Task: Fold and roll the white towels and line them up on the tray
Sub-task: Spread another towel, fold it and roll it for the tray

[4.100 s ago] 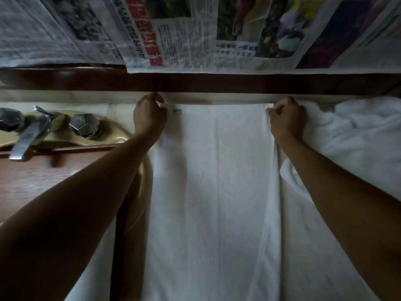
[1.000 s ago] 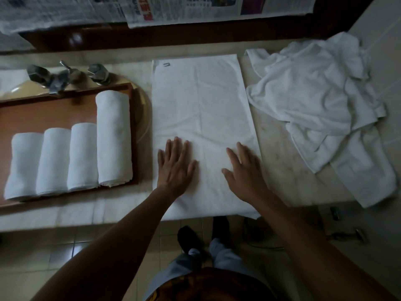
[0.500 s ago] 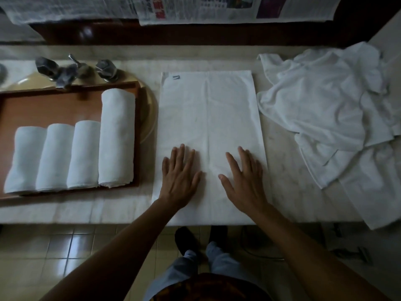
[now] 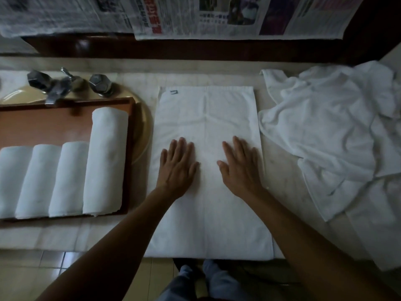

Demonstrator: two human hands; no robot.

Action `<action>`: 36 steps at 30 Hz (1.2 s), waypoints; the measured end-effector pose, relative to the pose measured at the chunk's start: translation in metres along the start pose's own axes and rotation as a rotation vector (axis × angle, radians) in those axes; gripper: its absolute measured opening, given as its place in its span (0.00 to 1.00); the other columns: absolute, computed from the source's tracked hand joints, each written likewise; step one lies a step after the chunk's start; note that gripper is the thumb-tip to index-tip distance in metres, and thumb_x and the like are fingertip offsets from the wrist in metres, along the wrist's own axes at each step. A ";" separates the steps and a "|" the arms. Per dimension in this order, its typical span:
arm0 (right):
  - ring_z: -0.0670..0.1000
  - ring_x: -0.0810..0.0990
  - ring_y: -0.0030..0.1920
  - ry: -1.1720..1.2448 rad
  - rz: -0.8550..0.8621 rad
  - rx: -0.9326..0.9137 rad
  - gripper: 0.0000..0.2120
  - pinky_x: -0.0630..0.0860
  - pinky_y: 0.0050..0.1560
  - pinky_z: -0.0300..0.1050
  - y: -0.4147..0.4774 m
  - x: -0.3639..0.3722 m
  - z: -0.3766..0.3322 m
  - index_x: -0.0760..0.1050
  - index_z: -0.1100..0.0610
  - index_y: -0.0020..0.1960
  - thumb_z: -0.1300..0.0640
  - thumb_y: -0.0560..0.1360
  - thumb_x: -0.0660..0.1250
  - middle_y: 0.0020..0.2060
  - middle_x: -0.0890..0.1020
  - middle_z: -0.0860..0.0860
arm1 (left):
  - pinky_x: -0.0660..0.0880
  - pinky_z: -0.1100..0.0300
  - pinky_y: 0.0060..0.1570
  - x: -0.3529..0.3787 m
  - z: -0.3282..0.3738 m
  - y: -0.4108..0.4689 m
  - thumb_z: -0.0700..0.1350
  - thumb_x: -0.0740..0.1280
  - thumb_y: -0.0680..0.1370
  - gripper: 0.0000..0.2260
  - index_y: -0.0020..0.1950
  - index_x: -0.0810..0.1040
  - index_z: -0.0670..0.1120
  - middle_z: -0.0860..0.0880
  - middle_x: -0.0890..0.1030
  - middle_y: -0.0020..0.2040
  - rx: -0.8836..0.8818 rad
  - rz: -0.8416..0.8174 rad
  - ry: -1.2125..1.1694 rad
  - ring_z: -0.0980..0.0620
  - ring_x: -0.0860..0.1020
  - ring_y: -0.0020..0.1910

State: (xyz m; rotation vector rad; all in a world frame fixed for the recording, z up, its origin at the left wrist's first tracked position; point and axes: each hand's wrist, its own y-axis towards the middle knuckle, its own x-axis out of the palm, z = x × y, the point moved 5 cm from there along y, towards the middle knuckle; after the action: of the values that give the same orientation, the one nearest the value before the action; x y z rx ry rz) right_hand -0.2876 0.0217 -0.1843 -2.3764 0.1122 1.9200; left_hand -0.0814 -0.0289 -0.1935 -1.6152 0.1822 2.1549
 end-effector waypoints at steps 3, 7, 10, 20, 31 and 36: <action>0.60 0.61 0.79 -0.048 0.052 0.184 0.29 0.60 0.74 0.70 0.012 -0.005 0.035 0.66 0.55 0.78 0.41 0.81 0.54 0.79 0.64 0.57 | 0.46 0.43 0.81 -0.012 -0.024 0.013 0.62 0.47 0.85 0.31 0.85 0.51 0.49 0.43 0.48 0.85 -0.118 0.045 -0.004 0.44 0.44 0.84; 0.63 0.62 0.78 -0.031 0.189 0.201 0.28 0.58 0.75 0.68 0.045 -0.022 0.038 0.66 0.58 0.77 0.44 0.82 0.56 0.77 0.66 0.60 | 0.48 0.42 0.82 -0.028 -0.024 0.043 0.58 0.51 0.84 0.32 0.85 0.53 0.45 0.41 0.50 0.85 -0.138 0.108 -0.042 0.42 0.46 0.84; 0.60 0.56 0.81 0.026 0.155 0.040 0.29 0.53 0.78 0.66 0.085 -0.015 0.010 0.61 0.54 0.80 0.44 0.83 0.56 0.81 0.60 0.59 | 0.44 0.44 0.81 -0.024 -0.001 0.079 0.60 0.49 0.85 0.31 0.85 0.49 0.49 0.45 0.46 0.85 -0.036 0.085 -0.032 0.44 0.43 0.84; 0.64 0.58 0.80 -0.112 0.117 0.150 0.31 0.51 0.79 0.67 0.162 -0.015 0.071 0.63 0.55 0.80 0.39 0.83 0.52 0.79 0.62 0.62 | 0.49 0.43 0.81 -0.051 -0.043 0.159 0.54 0.52 0.85 0.29 0.84 0.53 0.43 0.40 0.53 0.84 -0.209 0.111 0.045 0.40 0.50 0.83; 0.60 0.50 0.82 -0.112 -0.022 0.124 0.33 0.47 0.77 0.73 0.217 -0.008 0.090 0.51 0.50 0.83 0.35 0.83 0.45 0.83 0.51 0.56 | 0.40 0.47 0.81 -0.052 -0.081 0.209 0.60 0.44 0.85 0.32 0.85 0.43 0.45 0.46 0.43 0.85 -0.188 0.073 0.093 0.48 0.42 0.84; 0.58 0.46 0.83 0.013 0.038 0.133 0.30 0.44 0.79 0.70 0.195 -0.024 0.071 0.52 0.48 0.84 0.39 0.85 0.48 0.84 0.48 0.52 | 0.42 0.45 0.82 -0.061 -0.055 0.184 0.59 0.45 0.85 0.31 0.85 0.45 0.46 0.43 0.44 0.85 -0.165 0.132 0.101 0.46 0.43 0.84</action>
State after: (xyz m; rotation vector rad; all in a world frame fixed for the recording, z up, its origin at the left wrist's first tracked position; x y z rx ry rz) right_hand -0.3831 -0.1641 -0.1790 -2.3164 0.2788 1.8505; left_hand -0.0964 -0.2292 -0.1818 -1.8539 0.1494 2.2391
